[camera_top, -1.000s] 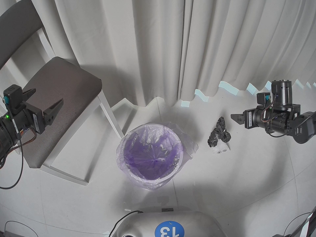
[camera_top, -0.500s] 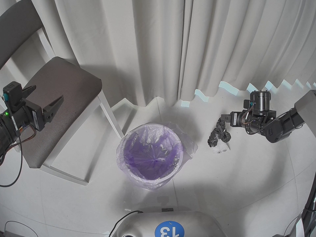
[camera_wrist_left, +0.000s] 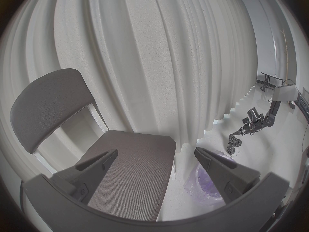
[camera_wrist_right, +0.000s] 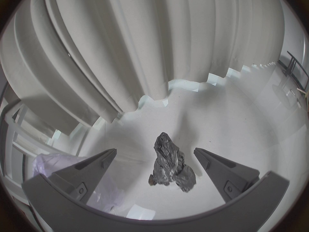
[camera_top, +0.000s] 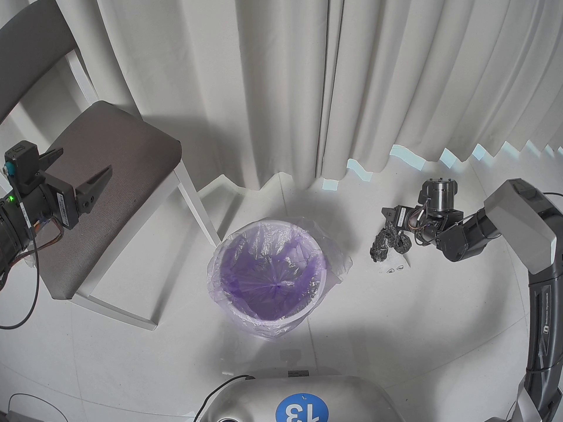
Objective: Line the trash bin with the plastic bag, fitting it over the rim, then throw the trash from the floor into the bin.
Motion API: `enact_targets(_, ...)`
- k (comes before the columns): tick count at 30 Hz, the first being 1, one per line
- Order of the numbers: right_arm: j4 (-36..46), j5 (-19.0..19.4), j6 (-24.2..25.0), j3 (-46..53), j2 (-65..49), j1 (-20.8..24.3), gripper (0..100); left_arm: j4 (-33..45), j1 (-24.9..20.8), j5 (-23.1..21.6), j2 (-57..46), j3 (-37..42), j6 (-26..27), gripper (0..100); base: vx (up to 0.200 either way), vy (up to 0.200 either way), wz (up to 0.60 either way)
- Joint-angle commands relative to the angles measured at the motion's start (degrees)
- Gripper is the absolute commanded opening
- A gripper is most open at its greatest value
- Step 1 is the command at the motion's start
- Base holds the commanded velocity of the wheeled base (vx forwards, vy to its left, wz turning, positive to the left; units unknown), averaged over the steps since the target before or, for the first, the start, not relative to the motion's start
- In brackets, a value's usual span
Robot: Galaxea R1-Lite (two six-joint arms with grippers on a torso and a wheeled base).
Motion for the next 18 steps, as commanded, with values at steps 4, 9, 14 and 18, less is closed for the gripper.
enact_targets(4,-3.3,-0.19,1.07,-4.83,7.92,-1.52,100,-0.12,-0.07,-0.24,0.46,0.68,0.08,100,0.0,0.0,0.0)
enact_targets(9,-5.94,-0.46,2.39,-8.35,11.09,-1.7,100,-0.12,0.02,-0.33,0.37,1.03,0.17,100,0.0,0.0,0.0)
enact_targets(14,-9.19,-0.46,2.65,-8.79,12.67,-1.88,100,-0.12,0.02,-0.33,0.37,1.65,1.13,100,0.0,0.0,0.0)
enact_targets(18,-10.68,-1.25,2.65,-10.37,14.78,-1.88,100,-0.12,0.02,-0.24,0.37,1.82,2.28,100,0.0,0.0,0.0)
